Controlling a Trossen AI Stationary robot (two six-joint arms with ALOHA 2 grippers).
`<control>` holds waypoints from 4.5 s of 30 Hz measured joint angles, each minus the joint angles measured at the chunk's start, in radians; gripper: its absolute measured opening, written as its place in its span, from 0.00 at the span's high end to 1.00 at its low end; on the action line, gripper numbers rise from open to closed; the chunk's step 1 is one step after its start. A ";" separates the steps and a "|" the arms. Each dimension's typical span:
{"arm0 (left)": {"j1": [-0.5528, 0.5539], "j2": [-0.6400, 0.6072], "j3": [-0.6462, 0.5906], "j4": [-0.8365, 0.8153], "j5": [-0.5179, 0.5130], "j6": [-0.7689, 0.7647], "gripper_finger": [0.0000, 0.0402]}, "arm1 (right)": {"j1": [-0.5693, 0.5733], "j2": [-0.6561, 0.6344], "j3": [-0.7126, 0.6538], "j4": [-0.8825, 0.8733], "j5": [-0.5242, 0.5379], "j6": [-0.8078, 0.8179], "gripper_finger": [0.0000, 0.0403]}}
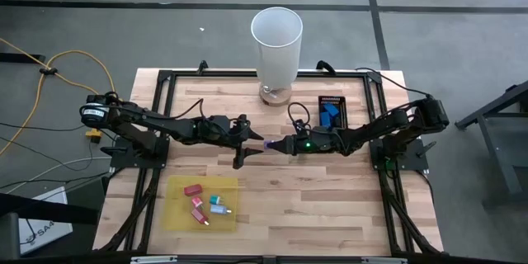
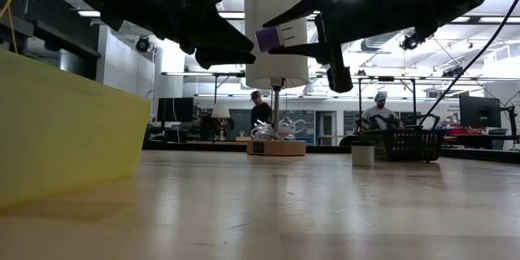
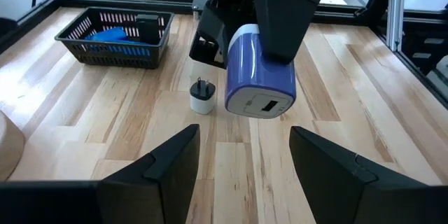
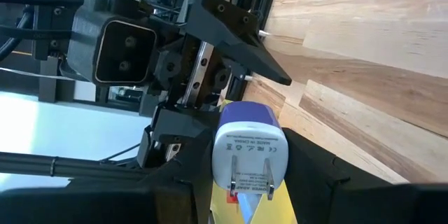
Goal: Pick & Place Office items
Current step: Put the violet charger adapter into the yellow bin
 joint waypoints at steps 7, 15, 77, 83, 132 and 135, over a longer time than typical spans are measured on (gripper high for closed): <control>0.000 0.000 0.000 0.015 0.000 -0.003 0.46 | 0.000 0.000 0.000 0.006 0.000 0.000 0.67; -0.018 0.000 0.000 0.046 -0.001 0.108 0.46 | 0.000 0.000 0.000 0.046 0.000 -0.001 0.67; -0.052 0.000 0.000 0.197 -0.108 0.255 0.68 | 0.000 0.000 0.000 0.119 0.014 -0.003 0.67; -0.052 0.000 0.000 0.197 -0.107 0.255 0.67 | 0.000 0.000 0.000 0.119 0.014 -0.003 0.67; -0.053 0.000 0.000 0.198 -0.103 0.260 0.69 | 0.000 0.000 0.000 0.140 -0.008 -0.057 0.56; -0.053 0.000 0.000 0.198 -0.104 0.260 0.69 | 0.000 0.000 0.000 0.140 -0.008 -0.057 0.56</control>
